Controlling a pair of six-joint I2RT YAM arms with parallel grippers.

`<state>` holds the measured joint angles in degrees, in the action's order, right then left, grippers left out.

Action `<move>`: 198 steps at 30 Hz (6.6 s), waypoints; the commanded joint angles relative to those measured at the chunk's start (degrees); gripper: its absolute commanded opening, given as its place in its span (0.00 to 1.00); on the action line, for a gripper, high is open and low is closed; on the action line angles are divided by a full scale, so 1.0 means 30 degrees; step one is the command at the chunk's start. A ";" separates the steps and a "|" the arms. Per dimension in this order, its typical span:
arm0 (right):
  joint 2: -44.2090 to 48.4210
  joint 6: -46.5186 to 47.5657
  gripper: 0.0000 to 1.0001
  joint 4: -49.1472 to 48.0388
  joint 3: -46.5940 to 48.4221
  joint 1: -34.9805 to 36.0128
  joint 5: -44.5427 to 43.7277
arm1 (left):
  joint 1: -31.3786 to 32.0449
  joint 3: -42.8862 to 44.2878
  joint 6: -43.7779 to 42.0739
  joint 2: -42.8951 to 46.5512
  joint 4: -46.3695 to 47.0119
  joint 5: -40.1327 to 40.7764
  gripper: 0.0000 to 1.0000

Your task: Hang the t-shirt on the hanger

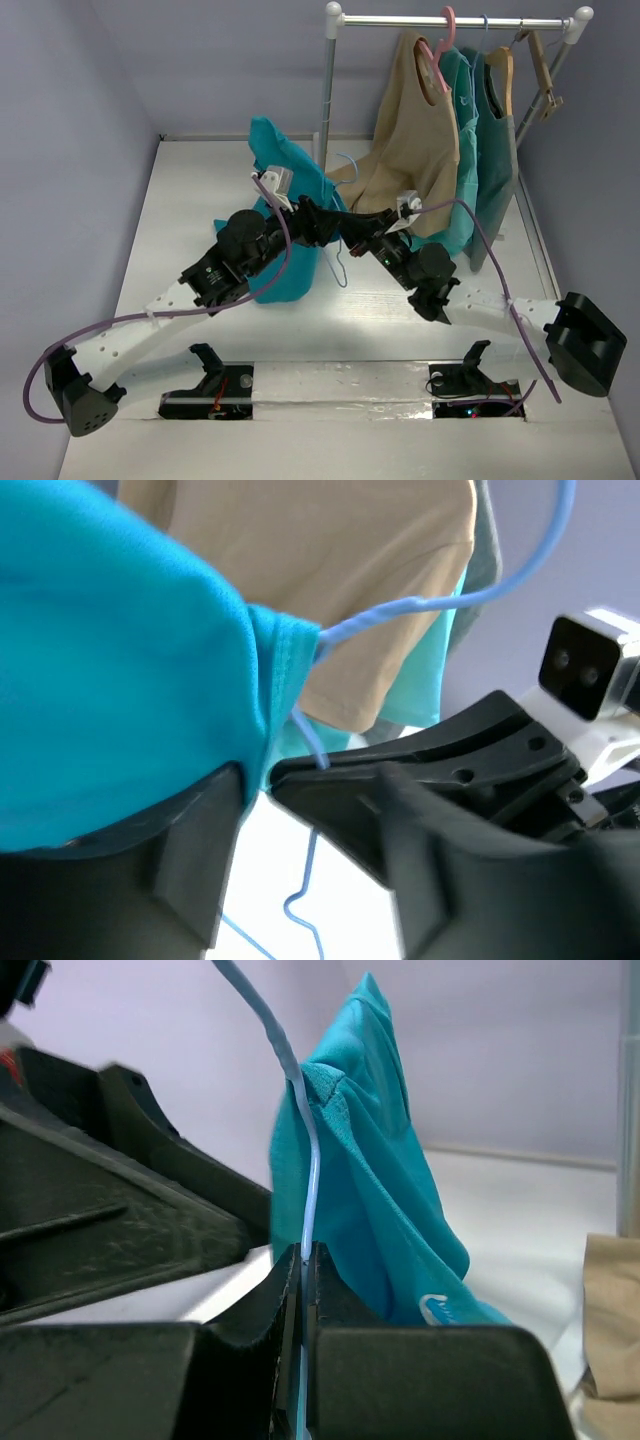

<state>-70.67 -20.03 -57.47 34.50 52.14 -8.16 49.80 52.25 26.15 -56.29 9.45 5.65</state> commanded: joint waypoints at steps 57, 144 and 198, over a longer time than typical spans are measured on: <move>-0.0143 0.2076 0.00 -0.2202 0.1009 -0.0095 -0.0592 | -0.3300 0.1511 0.5549 -0.4703 0.7189 -0.2206 0.54; -0.3368 0.0729 0.00 0.1164 -0.3475 0.2656 0.1142 | -0.5028 -0.0245 0.8832 -0.0922 1.4424 0.1602 0.00; 0.0592 0.2488 0.58 1.1602 -0.0252 0.4681 -0.1057 | -0.6903 -0.6341 1.2229 -0.0336 1.4836 -0.2348 0.00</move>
<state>-67.31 -14.59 -12.56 32.88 66.37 -13.15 29.47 33.08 61.82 -58.17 47.97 0.95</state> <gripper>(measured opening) 0.585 0.053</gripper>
